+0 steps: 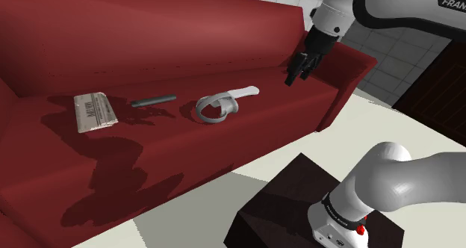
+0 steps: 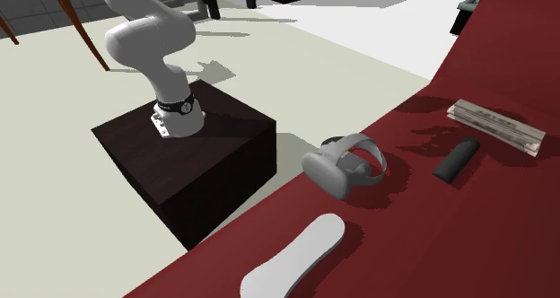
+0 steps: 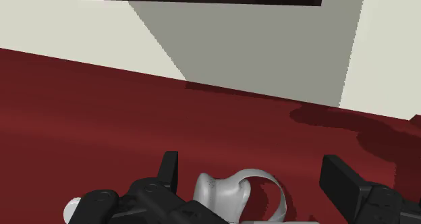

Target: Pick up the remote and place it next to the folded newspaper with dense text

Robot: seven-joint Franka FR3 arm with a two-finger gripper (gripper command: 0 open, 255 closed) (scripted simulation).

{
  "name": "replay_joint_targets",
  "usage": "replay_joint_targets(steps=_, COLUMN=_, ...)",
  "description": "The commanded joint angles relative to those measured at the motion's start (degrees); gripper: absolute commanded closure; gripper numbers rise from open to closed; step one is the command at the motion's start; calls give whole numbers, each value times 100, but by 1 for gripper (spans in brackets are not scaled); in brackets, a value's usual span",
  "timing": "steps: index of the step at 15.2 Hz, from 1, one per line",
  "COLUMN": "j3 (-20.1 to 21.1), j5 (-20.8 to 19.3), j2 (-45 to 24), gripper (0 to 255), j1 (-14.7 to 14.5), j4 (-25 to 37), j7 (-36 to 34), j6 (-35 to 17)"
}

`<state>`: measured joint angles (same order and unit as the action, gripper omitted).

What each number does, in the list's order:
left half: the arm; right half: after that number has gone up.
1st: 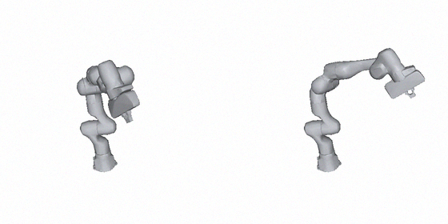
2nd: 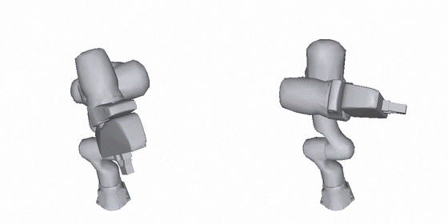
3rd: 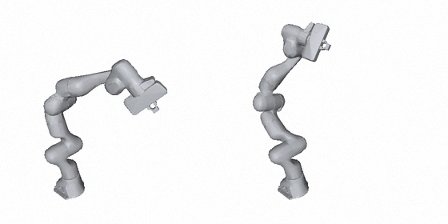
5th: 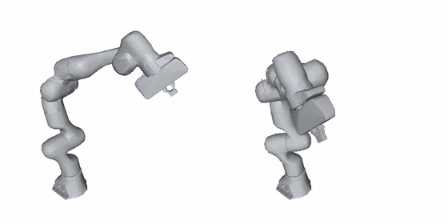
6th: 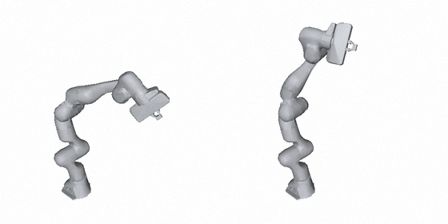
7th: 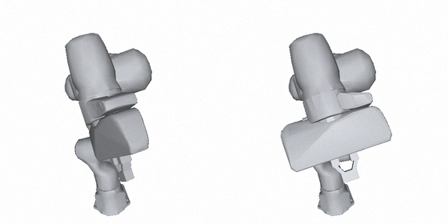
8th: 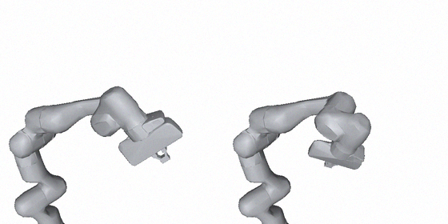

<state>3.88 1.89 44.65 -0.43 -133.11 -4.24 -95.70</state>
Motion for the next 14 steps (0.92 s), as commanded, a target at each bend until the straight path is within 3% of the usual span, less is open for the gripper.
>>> replay_joint_targets(steps=1, j3=0, j5=0, j2=0, gripper=0, j1=0, j4=0, j7=0, j6=0)
replay_joint_targets(steps=7, j3=-860, j5=-478, j2=-487, gripper=0, j1=-159, j4=-284, j7=1792, j6=-705)
replay_joint_targets(steps=14, j3=-1803, j5=-798, j2=-1593, gripper=0, j1=-405, j4=-67, j7=3850, j6=-1548)
